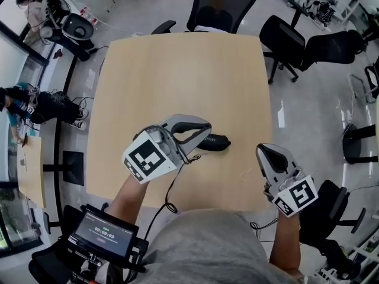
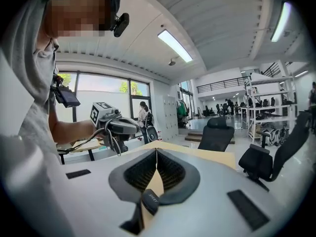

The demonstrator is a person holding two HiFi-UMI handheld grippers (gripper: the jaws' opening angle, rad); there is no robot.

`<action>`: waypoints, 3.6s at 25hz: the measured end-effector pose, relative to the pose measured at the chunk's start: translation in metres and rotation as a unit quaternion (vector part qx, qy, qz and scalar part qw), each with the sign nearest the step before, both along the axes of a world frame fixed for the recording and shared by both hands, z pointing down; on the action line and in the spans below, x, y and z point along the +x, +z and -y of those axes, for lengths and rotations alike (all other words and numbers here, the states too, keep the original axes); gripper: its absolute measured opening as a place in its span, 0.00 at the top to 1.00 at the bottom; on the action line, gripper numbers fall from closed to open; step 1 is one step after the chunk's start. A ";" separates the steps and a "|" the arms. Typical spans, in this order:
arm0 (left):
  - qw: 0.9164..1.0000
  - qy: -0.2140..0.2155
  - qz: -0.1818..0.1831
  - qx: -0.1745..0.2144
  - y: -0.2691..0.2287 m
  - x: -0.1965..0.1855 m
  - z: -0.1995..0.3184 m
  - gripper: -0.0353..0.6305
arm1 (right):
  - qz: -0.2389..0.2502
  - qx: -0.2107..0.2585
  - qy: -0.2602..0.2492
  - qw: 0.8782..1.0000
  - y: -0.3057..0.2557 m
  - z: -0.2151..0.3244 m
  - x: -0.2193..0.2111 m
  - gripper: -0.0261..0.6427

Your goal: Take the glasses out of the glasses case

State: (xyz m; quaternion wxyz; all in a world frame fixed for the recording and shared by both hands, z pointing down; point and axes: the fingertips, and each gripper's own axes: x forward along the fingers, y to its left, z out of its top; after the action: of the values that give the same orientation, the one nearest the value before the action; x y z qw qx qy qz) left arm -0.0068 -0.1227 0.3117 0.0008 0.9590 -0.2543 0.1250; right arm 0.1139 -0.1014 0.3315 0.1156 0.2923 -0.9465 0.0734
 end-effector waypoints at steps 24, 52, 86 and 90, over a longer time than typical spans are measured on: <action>0.920 0.192 0.324 -0.109 0.313 0.021 0.001 0.55 | -0.087 -0.154 -0.062 0.982 0.180 0.037 -0.028 0.95; 0.929 0.181 0.152 -0.284 0.327 0.032 0.005 0.55 | -0.304 -0.082 -0.205 0.927 0.305 -0.013 -0.062 0.94; 0.937 0.154 0.217 -0.228 0.340 0.038 -0.008 0.42 | -0.303 -0.076 -0.204 0.928 0.317 -0.013 -0.070 0.94; 0.937 0.154 0.193 -0.249 0.337 0.035 -0.006 0.43 | -0.300 -0.070 -0.203 0.929 0.311 -0.013 -0.073 0.94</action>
State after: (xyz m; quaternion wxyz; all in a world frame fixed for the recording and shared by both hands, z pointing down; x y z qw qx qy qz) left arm 0.0283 -0.1167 0.6483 0.1709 0.9131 -0.0594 0.3653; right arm 0.0411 -0.0884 0.6429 0.4265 0.0933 -0.8994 0.0229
